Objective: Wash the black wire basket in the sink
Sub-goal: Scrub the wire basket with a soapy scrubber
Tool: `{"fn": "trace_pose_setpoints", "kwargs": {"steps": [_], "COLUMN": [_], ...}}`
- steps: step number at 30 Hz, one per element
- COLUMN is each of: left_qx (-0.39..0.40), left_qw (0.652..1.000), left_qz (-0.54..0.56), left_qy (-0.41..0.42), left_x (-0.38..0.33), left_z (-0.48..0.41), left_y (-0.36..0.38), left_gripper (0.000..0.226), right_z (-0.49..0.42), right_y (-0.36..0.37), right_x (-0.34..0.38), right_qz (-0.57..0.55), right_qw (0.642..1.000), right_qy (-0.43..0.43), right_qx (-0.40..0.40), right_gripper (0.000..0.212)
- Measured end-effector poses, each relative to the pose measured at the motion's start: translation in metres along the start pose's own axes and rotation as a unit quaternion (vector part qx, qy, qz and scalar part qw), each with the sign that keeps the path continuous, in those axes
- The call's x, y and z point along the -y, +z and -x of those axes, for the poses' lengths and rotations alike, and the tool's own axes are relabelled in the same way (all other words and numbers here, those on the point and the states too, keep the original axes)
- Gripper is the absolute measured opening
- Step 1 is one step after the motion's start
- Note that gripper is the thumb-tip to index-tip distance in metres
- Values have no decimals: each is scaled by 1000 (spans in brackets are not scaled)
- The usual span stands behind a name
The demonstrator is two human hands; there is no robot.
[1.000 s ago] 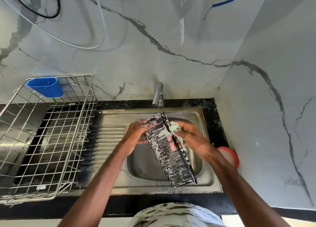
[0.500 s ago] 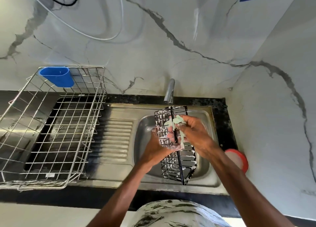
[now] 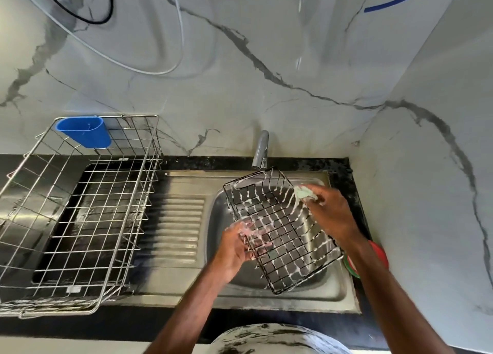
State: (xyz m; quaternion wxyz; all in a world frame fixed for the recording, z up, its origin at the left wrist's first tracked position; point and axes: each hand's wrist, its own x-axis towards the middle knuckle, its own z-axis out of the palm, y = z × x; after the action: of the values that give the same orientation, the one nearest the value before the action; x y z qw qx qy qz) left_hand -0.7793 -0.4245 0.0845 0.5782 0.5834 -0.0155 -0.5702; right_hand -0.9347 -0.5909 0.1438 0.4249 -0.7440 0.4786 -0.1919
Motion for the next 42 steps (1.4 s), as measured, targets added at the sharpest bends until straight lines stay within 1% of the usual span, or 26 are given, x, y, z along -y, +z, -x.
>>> {"fn": "trace_pose_setpoints", "kwargs": {"steps": [2, 4, 7, 8, 10, 13, 14, 17, 21, 24, 26, 27, 29, 31, 32, 34, 35, 36, 38, 39, 40, 41, 42], "left_qx": [-10, -30, -35, -32, -25, -9, -3, 6, 22, 36, 44, 45, 42, 34, 29, 22, 20, 21, 24, 28, 35, 38, 39], "left_qw": [1000, 999, 996, 995, 994, 994, 994, 995, 993, 993, 994, 994, 994, 995, 994, 994, 993, 992, 991, 992, 992, 993, 994], "left_qz": [-3, -37, -79, -93, -107, -108, -108, -101, -114, -103, -92, -92, -98, -92, -96, -104, -108, -116, -124, -121, -116, -110, -101], "left_qy": [5, 13, 15, 21, 27, 29, 30, 28, 26, 36, 39, 38, 38, 34, 35, 39, 40, 39, 36, 35, 33, 29, 28], "left_x": [3, 3, 10, 12, 15, 19, 20, 24, 33, 33, 30, 28, 24, 23, 23, 23, 23, 24, 24, 24, 25, 24, 24], "left_z": [-3, -2, -5, -5, -6, -8, -8, -8, -11, -12, -16, -18, -20, -21, -21, -23, -23, -23, -21, -21, -21, -22, -22], "left_y": [0, 5, 11, 12, 14, 18, 20, 24, 27, 27, 26, 26, 24, 21, 19, 18, 18, 19, 23, 25, 26, 26, 25], "left_gripper": [17, 25, 70, 75, 73, 60, 59, 67, 56, 40, 23, 23, 39, 55, 62, 70, 72, 73, 75, 74, 67, 55, 42], "right_z": [0, 0, -1, -2, -5, -11, -15, -25, -24, -15, -2, 4, 9, 0, -7, -20, -25, -28, -26, -21, -17, -12, -7], "right_y": [2, 7, 14, 17, 27, 46, 51, 60, 72, 81, 88, 91, 92, 83, 76, 64, 60, 60, 69, 72, 78, 83, 86], "right_x": [-13, -16, -8, -4, 4, 3, -1, -14, -19, -15, -9, -8, -9, -15, -18, -24, -27, -30, -29, -26, -27, -30, -32], "right_qz": [48, 59, 58, 66, 66, 88, 103, 160, 190, 226, 230, 228, 227, 242, 242, 236, 248, 264, 285, 289, 291, 288, 276], "right_qw": [998, 996, 991, 988, 990, 991, 990, 983, 978, 968, 964, 960, 947, 936, 936, 947, 948, 947, 949, 949, 948, 948, 949], "right_qy": [-21, -48, -78, -93, -92, -72, -75, -56, -69, -103, -137, -162, -223, -255, -254, -207, -183, -158, -115, -109, -117, -129, -151], "right_qx": [-17, -36, -90, -102, -89, -65, -66, -64, -51, -39, 1, 22, 34, -7, -35, -69, -83, -88, -71, -58, -50, -35, -12], "right_gripper": [39, 41, 37, 35, 36, 41, 41, 40, 37, 37, 36, 35, 32, 28, 29, 31, 23, 19, 32, 35, 35, 36, 44]}}
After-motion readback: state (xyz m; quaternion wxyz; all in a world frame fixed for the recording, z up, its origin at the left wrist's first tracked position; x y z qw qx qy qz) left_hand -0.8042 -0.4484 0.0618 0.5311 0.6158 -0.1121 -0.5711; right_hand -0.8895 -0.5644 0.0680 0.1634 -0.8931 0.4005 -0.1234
